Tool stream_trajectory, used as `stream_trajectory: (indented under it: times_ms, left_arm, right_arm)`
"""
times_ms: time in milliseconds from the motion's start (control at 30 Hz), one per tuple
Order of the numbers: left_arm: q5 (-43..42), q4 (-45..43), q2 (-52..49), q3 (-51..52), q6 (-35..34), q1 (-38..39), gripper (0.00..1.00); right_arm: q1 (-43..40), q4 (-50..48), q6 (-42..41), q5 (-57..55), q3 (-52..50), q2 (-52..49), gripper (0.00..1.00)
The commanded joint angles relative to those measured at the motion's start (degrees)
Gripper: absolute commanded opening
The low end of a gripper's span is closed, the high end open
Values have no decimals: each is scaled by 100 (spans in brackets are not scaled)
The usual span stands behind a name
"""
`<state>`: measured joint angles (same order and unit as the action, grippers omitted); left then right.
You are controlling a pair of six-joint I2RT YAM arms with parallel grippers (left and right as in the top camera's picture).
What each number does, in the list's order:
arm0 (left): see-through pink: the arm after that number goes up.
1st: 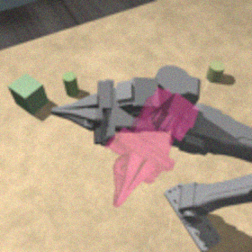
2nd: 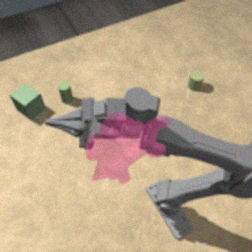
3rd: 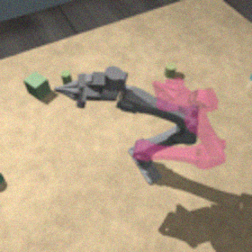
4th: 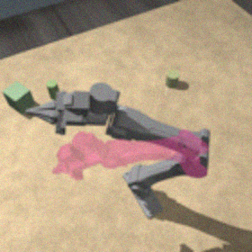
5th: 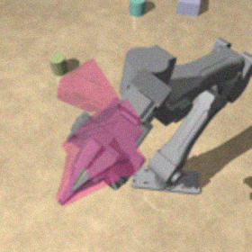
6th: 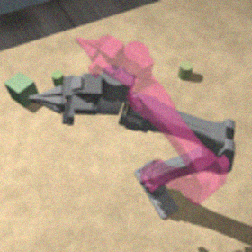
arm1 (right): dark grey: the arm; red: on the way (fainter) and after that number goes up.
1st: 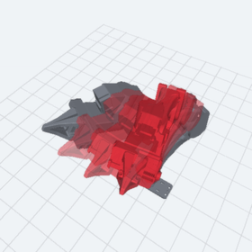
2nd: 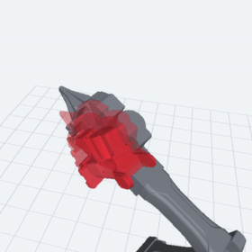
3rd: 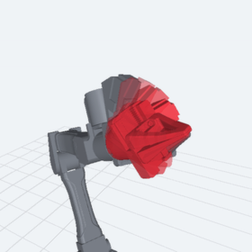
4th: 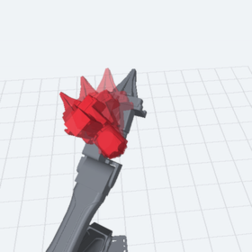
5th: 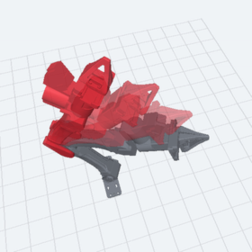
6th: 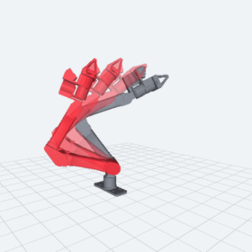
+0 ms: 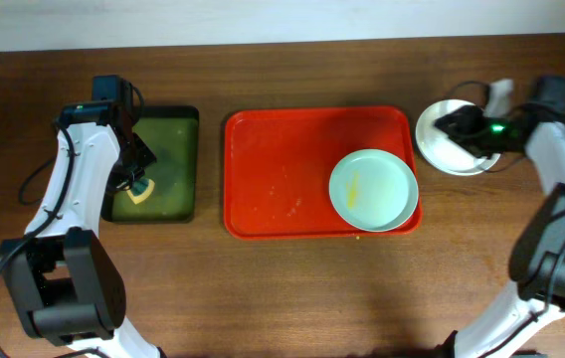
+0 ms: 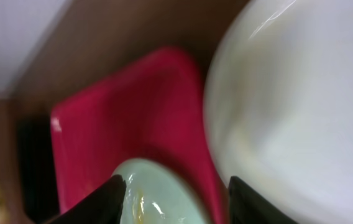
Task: Clean dirty plates on tray and stack at the side
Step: 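Move the right gripper to the light green plate and grip its rim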
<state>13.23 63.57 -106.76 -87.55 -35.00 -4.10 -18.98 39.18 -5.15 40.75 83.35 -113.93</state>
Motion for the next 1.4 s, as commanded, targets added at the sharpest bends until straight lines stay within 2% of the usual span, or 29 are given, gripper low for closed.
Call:
stream_trajectory:
  times_ms: [0,100,233,300,333,367,400,433,500,533,800,833,967,1267,1367]
  left_arm:
    - [-44,11,-15,33,-13,9,0]
    - [-44,9,-15,33,-15,9,0]
    - [-44,9,-15,31,-13,9,0]
    - [-44,11,-15,33,-13,9,0]
    - [-44,13,-15,33,-13,9,0]
    - [-44,31,-15,33,-15,9,0]
    - [-46,39,-15,31,-15,9,0]
    - [-46,37,-15,33,-15,9,0]
    - [-46,35,-15,33,-15,9,0]
    - [-44,35,-15,33,-15,9,0]
    - [-44,24,-15,33,-15,9,0]
    - [-44,9,-15,33,-15,9,0]
    - [-44,9,-15,33,-15,9,0]
    - [-44,11,-15,31,-15,9,0]
    - [-44,13,-15,33,-13,9,0]
  right_arm:
    - [933,433,730,-2271,-22,-79,49]
    - [1628,1056,723,-3821,-22,-79,49]
    - [1902,1438,350,-4393,-22,-79,50]
    - [1886,1506,315,-4450,-61,-79,60]
    - [1882,1504,315,-4446,-127,-79,61]
    - [1882,1502,315,-4439,-219,-79,59]
    - [1882,1504,315,-4398,-367,-79,45]
    - [1884,1508,315,-4387,-415,-79,37]
    - [1904,1523,317,-4199,-439,-79,35]
    - [1904,1523,317,-4142,-439,-79,28]
    - [1899,1574,291,-4551,-426,-76,27]
    - [1899,1637,273,-4548,-426,-76,21]
    - [1932,1655,273,-4553,-426,-76,15]
    - [2122,1768,275,-4553,-203,-76,13]
    - [2122,1762,275,-4551,-243,-79,10]
